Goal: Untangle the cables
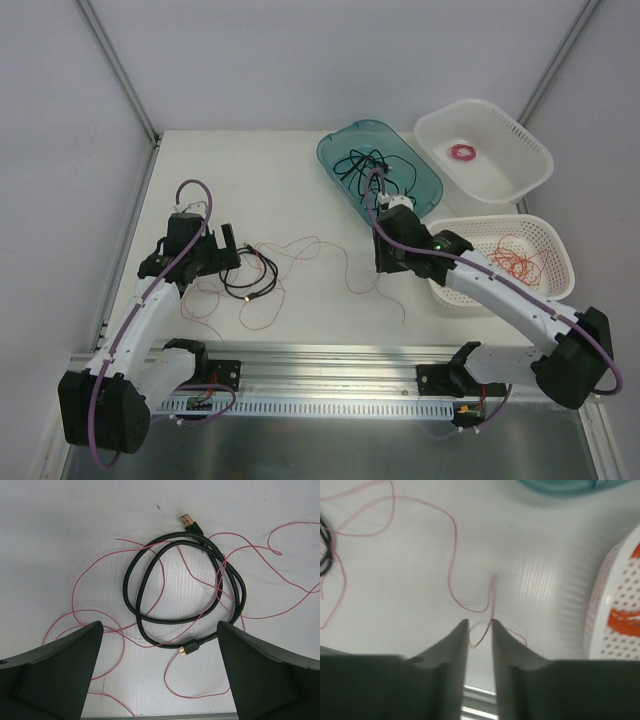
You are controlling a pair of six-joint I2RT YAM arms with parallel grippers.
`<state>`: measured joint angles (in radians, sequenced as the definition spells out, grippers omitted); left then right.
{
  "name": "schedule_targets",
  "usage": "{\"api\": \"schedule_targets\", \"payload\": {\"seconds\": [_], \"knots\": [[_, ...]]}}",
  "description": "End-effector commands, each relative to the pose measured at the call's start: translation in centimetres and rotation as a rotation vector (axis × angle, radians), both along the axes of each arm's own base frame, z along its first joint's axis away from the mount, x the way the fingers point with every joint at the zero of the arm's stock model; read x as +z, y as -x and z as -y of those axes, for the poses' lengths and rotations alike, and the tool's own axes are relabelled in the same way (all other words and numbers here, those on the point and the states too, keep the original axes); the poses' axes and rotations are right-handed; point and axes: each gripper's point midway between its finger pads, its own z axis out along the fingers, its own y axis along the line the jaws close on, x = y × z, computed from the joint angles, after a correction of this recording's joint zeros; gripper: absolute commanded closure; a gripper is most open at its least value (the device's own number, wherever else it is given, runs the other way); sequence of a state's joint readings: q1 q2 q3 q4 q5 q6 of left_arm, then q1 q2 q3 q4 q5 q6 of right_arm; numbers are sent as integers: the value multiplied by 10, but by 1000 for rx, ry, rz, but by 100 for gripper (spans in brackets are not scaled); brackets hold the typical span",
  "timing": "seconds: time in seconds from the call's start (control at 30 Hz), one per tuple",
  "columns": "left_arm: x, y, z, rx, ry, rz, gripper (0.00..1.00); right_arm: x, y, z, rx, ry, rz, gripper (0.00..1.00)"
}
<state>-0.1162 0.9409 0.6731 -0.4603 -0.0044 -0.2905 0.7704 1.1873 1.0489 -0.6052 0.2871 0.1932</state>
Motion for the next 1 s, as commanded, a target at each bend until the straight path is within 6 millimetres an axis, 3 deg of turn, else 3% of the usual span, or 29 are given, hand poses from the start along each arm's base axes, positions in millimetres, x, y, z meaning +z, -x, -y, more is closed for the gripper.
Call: {"api": "schedule_targets", "payload": {"seconds": [0.0,0.07,0.2,0.23,0.3,0.37,0.4,0.47,0.5,0.6,0.63,0.7,0.97], "knots": [[3,-3,3,-7,22,12,1,-38,23,-6,22,2,-159,59],[5,-3,4,-11,24,17,1,-48,24,-12,68,32,-177,49],[5,-4,5,-17,29,16,1,-43,19,-38,215,42,-151,26],[4,-3,5,-19,28,12,1,-36,15,-50,252,11,-132,23],[5,-3,5,-20,28,13,1,-42,8,-60,312,31,-124,20],[4,-3,5,-19,26,13,1,-38,-3,-72,334,24,-97,21],[5,-3,5,-19,27,15,1,-50,-9,-74,364,70,-105,21],[5,-3,5,-20,28,15,1,-47,-22,-83,374,78,-88,24],[4,-3,5,-20,28,13,1,-61,-26,-87,376,109,-117,25],[4,-4,6,-22,27,9,1,-65,-39,-96,361,129,-140,29],[5,-4,5,-23,25,14,1,-80,-38,-94,335,152,-191,30],[5,-4,5,-22,24,14,1,-83,-41,-95,304,156,-224,34],[7,-5,5,-21,27,18,1,-126,-2,-86,213,140,-417,48]]}}
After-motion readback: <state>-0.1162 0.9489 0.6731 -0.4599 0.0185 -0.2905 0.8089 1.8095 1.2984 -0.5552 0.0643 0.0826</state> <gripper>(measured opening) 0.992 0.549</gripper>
